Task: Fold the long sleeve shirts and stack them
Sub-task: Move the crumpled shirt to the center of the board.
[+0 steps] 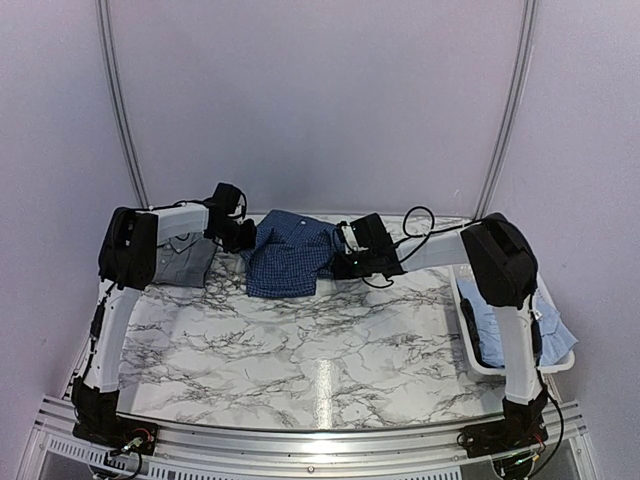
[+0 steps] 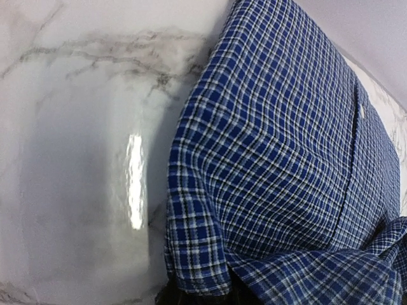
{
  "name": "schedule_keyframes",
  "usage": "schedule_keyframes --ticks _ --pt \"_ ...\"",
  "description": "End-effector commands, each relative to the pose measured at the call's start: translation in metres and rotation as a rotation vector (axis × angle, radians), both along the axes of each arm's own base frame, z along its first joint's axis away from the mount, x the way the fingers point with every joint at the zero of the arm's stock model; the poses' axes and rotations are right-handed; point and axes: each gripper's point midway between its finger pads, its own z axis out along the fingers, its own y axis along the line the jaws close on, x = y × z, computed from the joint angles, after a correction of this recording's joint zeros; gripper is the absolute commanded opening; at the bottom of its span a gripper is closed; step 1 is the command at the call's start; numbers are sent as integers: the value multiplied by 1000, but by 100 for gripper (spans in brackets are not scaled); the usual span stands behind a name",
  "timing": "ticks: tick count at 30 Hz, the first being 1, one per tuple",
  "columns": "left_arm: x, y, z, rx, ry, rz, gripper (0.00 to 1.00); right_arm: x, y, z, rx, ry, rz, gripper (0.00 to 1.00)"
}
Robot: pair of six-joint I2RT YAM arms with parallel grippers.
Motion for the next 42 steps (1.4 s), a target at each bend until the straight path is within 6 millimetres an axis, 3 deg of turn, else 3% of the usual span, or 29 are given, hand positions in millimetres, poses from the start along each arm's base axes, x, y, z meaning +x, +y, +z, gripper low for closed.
schedule_keyframes --ticks 1,7,13,19,23,28,33,39,42 --pt "-40 -6 15 -19 68 30 17 -7 -6 14 -5 -16 30 0" --pt "-105 -16 21 -7 119 15 15 -58 -28 2 -35 81 65 0" --pt "-187 -23 13 -9 168 20 13 -123 -42 4 -54 118 114 0" --pt "-248 -11 3 -5 199 63 20 -185 -50 2 -49 171 131 0" --pt "-256 -14 6 -14 189 32 37 -206 -54 1 -45 192 125 0" --pt "-252 -17 25 -18 137 -14 72 -209 -62 17 -45 175 93 16" --pt "-252 -10 42 16 89 -53 95 -222 -64 36 -35 161 98 31" --pt "-256 3 70 15 14 -95 99 -261 -34 39 -6 164 222 38" --pt "-264 3 78 1 2 -139 99 -271 -20 35 11 175 269 40"
